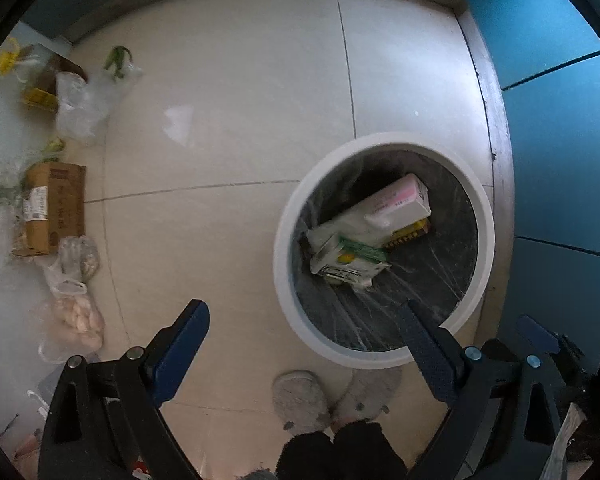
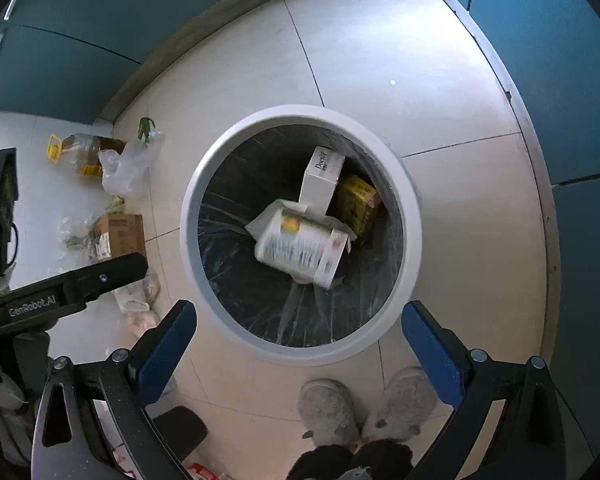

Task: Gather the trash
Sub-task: 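Open the left tool over the bin while the right tool releases the box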

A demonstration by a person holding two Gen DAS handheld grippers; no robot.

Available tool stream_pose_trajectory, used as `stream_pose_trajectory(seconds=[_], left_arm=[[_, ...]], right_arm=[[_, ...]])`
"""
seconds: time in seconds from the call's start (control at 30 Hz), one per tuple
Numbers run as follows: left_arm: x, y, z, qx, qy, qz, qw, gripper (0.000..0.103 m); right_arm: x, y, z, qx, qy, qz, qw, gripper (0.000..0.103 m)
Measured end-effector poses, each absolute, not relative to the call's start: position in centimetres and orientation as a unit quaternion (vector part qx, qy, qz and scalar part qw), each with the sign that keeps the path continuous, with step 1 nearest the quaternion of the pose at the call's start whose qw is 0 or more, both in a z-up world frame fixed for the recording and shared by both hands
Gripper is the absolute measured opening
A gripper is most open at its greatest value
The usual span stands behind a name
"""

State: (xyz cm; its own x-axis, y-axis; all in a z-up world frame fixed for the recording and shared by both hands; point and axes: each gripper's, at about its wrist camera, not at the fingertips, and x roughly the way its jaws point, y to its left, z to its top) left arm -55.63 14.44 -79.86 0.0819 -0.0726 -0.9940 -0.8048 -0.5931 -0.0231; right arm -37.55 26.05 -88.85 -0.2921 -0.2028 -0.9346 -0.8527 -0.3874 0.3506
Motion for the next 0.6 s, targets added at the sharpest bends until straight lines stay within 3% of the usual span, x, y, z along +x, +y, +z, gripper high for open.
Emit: stream_pose_trajectory(seconds=[0.27, 0.6], left_arm=[[-53.9, 12.3, -74.0, -0.617, 0.361, 0.639, 0.282, 0.097], [-50.6, 8.9, -62.0, -0.602, 0.355, 0.658, 0.282, 0.096]], right_arm=[[-36.9, 24.9, -84.9, -0.571, 0.422, 0.632, 0.311, 0.103], [-35.2, 22.8, -71.8, -0.578, 0.374, 0.639, 0.343, 0.103]])
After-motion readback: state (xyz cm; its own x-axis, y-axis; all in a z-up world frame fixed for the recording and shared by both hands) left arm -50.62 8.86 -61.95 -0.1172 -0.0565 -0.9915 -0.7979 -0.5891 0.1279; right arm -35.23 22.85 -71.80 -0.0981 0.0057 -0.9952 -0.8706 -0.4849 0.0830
